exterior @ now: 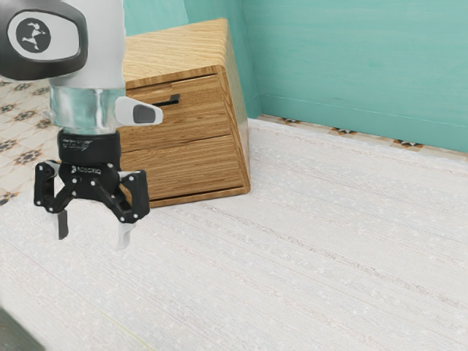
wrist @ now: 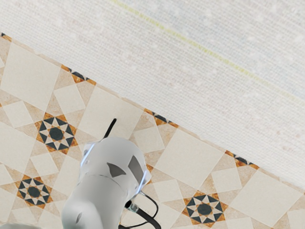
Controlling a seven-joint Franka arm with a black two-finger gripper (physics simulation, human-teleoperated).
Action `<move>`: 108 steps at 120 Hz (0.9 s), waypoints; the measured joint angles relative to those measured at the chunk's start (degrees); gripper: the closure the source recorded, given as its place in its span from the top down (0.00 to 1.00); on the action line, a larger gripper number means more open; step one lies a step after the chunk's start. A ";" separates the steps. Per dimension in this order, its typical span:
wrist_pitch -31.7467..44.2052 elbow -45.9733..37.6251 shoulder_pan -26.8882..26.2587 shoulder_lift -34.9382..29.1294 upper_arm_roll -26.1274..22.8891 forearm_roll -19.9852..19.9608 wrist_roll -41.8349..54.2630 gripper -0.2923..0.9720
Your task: Pull the drawer handle with one arm to open the drawer
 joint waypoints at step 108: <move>38.39 10.51 11.10 8.18 2.94 4.92 -54.35 0.77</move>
